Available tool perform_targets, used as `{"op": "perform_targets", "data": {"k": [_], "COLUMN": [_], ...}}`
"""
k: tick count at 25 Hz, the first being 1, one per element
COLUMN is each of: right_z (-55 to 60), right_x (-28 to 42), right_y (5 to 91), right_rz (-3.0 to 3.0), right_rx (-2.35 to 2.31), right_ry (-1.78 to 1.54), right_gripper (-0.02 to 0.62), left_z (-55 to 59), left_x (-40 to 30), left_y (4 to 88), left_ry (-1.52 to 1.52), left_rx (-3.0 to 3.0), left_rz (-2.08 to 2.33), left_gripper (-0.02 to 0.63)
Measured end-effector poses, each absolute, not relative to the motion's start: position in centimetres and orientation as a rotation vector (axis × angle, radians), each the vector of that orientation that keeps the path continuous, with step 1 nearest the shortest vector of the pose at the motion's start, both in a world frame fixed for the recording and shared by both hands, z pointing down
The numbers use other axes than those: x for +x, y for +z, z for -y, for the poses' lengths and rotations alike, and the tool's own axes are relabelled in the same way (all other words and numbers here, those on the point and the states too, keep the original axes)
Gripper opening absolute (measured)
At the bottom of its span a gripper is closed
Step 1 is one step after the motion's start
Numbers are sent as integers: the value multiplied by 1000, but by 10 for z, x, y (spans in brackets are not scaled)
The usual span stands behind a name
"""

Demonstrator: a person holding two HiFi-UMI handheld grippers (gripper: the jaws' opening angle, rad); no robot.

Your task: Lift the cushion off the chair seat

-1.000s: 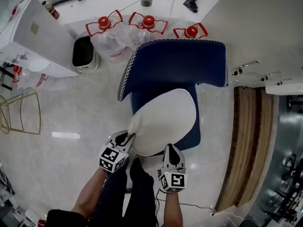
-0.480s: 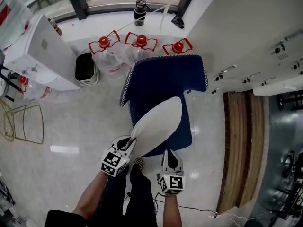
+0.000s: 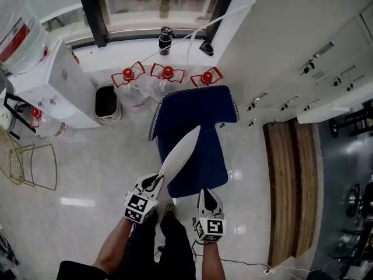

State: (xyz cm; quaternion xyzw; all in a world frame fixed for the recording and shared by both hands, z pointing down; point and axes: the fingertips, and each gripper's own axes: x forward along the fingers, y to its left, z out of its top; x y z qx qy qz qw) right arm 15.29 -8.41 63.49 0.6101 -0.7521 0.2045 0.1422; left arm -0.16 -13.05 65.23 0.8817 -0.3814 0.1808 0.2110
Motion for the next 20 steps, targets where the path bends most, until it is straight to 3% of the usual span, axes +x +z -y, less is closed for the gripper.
{"op": "perform_targets", "data": {"k": [20], "right_z": [59], "right_x": [141], "right_y": [469], "right_rz": [2253], "right_rx": [1812], "right_ry": [375], "right_gripper": [29], "left_z": [94], "left_x": [-34], "left_y": [471], "left_ry": [411], "left_rx": [2565], "left_rz": [1159], "left_gripper": [38]}}
